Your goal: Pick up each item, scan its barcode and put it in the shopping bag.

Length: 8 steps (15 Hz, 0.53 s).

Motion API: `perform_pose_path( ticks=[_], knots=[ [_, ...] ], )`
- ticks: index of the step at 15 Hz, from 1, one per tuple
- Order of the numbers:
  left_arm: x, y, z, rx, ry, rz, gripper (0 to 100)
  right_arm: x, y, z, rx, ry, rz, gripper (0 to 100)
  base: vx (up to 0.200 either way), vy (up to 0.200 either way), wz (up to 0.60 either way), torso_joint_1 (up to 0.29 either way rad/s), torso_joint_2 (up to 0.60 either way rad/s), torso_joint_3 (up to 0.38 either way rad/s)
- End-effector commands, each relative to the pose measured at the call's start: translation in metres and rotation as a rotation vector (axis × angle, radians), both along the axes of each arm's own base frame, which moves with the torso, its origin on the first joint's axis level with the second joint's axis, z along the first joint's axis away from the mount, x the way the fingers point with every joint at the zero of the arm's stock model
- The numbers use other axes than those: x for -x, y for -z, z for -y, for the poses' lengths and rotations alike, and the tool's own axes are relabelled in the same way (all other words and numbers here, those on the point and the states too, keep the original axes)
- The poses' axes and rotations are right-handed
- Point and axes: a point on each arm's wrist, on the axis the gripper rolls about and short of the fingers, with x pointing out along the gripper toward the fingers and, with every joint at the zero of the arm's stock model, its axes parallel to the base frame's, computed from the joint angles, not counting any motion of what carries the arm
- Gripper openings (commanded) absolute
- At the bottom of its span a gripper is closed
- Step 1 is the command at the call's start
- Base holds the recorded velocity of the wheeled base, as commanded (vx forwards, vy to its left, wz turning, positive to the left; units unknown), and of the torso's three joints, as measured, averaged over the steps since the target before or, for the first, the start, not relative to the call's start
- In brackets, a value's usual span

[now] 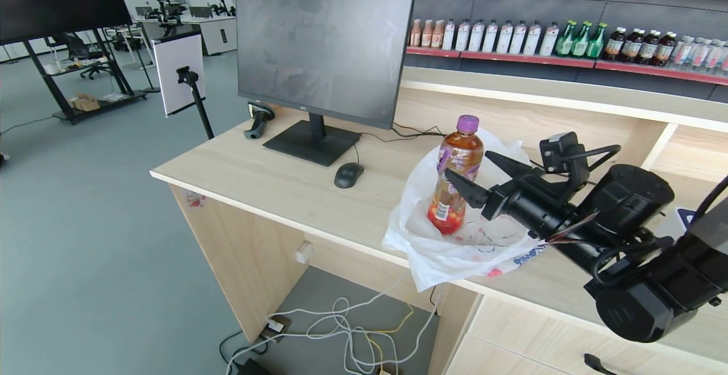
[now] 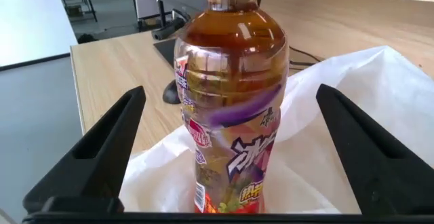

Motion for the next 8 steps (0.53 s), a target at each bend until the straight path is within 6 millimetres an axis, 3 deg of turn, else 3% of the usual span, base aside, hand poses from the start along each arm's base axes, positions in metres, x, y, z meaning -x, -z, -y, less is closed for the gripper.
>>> perform_pose_path(
  ticks=[1, 8],
  knots=[
    [0.000, 0.000, 0.000, 0.000, -0.001, -0.001, 100, 0.015, -0.019, 0.008, -0.016, 0.010, 0.047, 100, 0.000, 0.000, 0.00, 0.000, 0.00, 0.000],
    [0.000, 0.000, 0.000, 0.000, -0.001, -0.001, 100, 0.033, -0.031, 0.017, -0.033, 0.016, 0.060, 100, 0.000, 0.000, -0.60, 0.002, 0.00, 0.004]
  ],
)
